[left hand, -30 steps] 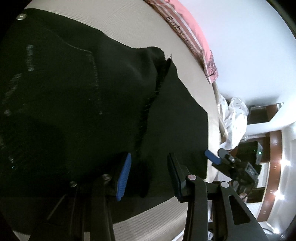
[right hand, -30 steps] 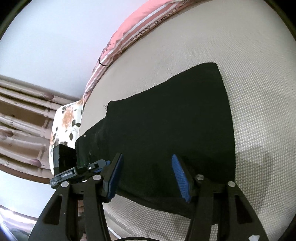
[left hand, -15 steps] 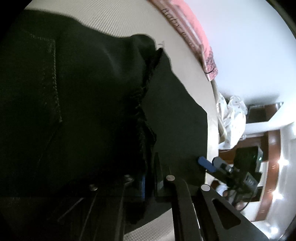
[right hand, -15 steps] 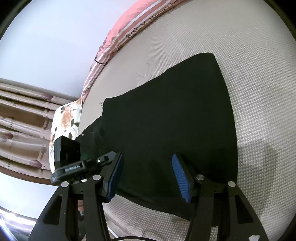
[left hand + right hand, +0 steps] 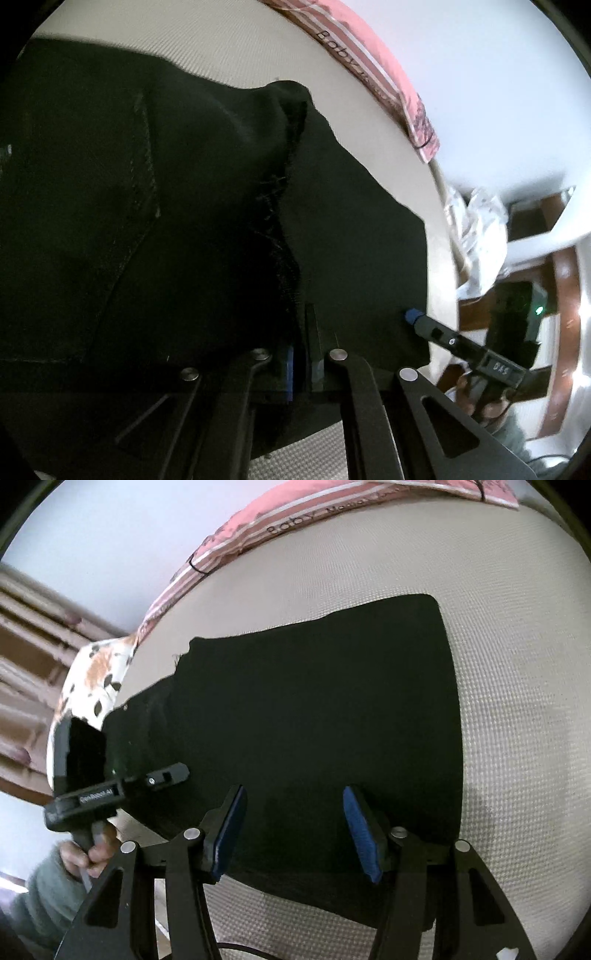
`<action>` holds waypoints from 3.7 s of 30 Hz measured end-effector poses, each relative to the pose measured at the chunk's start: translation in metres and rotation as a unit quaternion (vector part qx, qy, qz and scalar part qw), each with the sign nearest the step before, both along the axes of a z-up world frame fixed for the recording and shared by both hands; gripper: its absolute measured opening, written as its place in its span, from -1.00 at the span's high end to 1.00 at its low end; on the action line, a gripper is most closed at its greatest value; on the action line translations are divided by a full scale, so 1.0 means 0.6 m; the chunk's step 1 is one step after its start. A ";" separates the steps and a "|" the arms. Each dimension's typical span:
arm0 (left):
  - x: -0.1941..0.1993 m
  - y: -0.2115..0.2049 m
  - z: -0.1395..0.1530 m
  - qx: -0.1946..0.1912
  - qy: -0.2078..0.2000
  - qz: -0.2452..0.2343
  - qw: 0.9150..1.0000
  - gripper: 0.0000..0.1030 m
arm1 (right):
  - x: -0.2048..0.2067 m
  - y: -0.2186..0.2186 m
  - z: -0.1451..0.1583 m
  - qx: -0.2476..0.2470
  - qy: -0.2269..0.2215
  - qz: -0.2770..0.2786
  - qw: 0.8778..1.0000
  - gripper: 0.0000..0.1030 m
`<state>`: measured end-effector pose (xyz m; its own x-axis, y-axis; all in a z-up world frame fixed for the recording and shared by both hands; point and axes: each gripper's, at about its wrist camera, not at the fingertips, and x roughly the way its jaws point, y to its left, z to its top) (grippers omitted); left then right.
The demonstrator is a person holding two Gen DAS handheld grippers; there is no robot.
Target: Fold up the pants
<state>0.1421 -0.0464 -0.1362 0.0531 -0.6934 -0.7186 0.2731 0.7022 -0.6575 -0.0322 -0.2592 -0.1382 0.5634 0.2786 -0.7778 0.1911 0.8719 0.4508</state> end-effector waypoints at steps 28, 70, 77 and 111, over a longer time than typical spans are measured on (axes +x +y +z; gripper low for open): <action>0.096 -0.145 0.052 0.128 -0.199 -0.070 0.969 0.45 | 0.144 -0.062 0.033 -0.230 0.001 -0.056 0.972 0.16; -0.103 0.048 0.113 0.252 -0.219 0.039 0.942 -0.10 | -0.014 0.097 0.002 -0.230 0.035 0.007 0.973 -0.03; -0.084 0.195 0.162 0.203 -0.178 0.123 0.955 -0.15 | 0.019 0.172 -0.002 -0.233 0.032 0.058 0.970 -0.03; -0.025 0.481 -0.007 -0.109 0.055 0.287 0.950 -0.17 | 0.088 0.258 0.005 -0.081 0.017 0.115 0.990 -0.27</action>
<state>0.1270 0.2420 -0.1402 0.4014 -0.7050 -0.5847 -0.1925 0.5592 -0.8064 0.0207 -0.1045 -0.1349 0.4720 0.2669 -0.8402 -0.0088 0.9545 0.2982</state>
